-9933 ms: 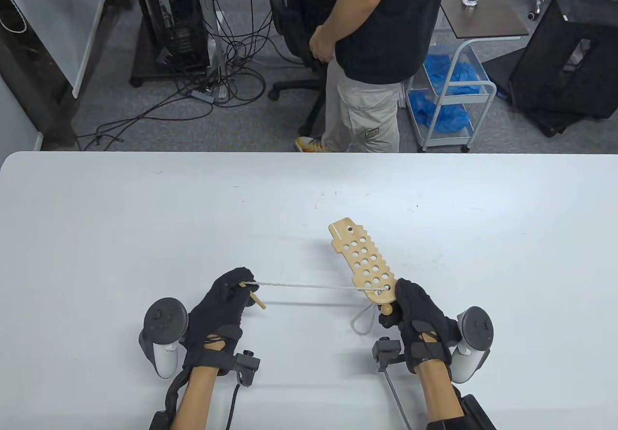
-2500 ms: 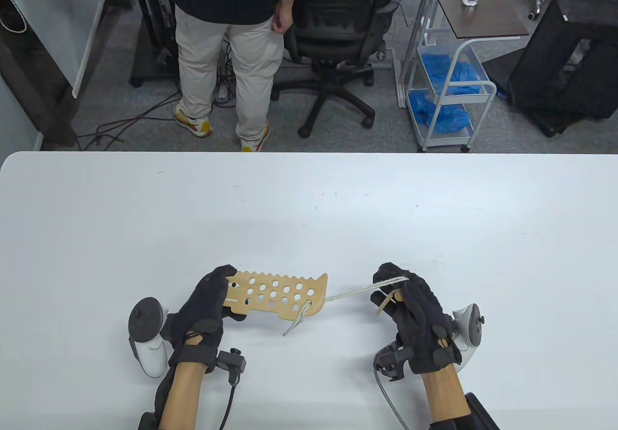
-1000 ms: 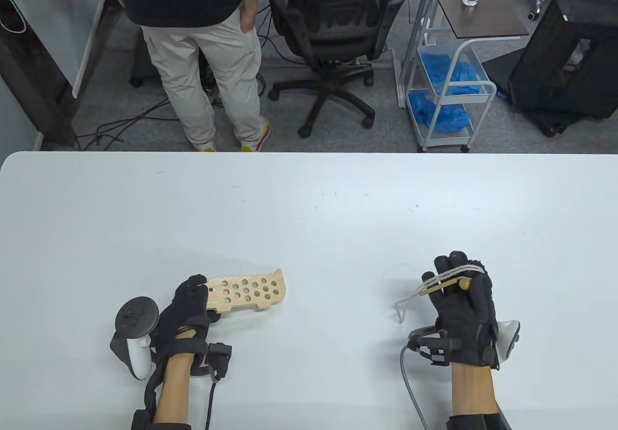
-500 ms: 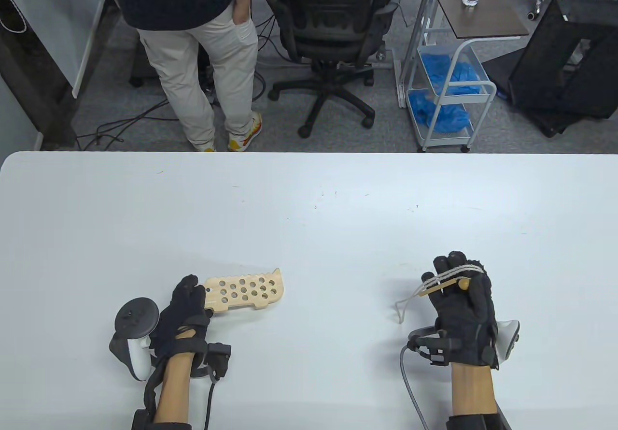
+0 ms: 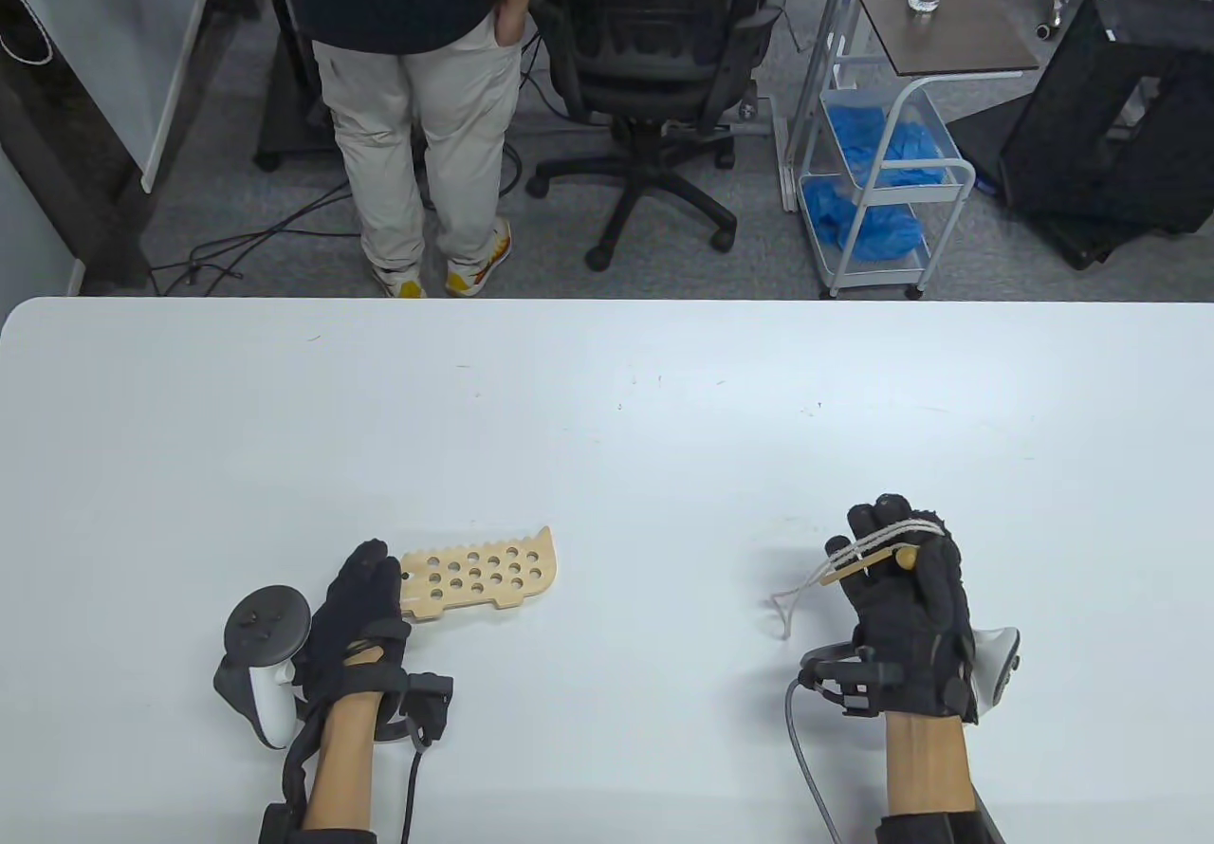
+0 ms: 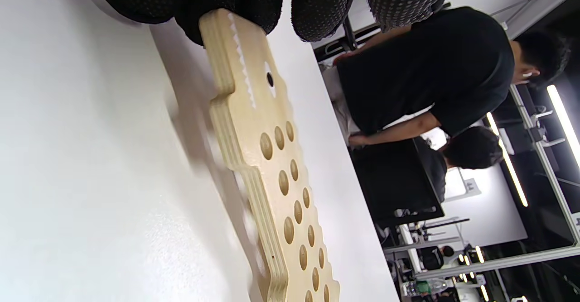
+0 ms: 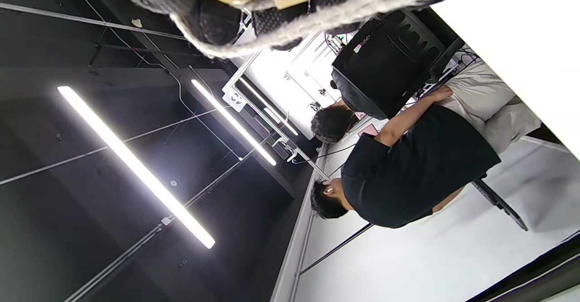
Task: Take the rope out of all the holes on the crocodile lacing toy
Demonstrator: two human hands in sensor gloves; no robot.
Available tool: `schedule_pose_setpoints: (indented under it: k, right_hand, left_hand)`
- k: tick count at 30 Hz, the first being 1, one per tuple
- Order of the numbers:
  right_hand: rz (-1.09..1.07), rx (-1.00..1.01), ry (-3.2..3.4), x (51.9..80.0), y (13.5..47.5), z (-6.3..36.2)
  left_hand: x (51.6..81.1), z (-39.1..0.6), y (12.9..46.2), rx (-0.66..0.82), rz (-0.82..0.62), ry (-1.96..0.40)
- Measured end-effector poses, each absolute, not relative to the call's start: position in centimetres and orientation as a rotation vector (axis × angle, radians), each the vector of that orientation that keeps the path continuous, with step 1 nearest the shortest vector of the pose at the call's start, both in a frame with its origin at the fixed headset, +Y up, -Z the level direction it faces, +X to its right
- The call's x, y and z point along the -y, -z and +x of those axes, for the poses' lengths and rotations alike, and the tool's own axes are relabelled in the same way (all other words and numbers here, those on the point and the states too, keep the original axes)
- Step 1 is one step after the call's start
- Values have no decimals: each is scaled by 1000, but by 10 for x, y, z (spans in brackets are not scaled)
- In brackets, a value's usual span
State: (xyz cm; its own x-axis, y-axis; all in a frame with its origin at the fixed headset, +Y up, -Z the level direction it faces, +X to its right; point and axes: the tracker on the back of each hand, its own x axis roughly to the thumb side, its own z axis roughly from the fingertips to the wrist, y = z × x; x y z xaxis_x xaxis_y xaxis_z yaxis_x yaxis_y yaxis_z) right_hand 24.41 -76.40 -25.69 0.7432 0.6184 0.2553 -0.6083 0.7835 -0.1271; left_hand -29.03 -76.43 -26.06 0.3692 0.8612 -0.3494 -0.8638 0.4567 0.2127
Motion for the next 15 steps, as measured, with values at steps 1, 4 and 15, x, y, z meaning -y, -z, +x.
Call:
schedule_pose_setpoints:
  k: [1,4,15]
  right_hand:
    - [-40,294,-695,763,257,244]
    - [-55,306,-788,760,255,247]
    - [-241,412,-1583,733,247,253]
  left_hand:
    - [764,-290,261,-443,-2,-1095]
    - [765,-289,262,-430,-12,-1111]
    - [757,-279,262,-353,5,-1078]
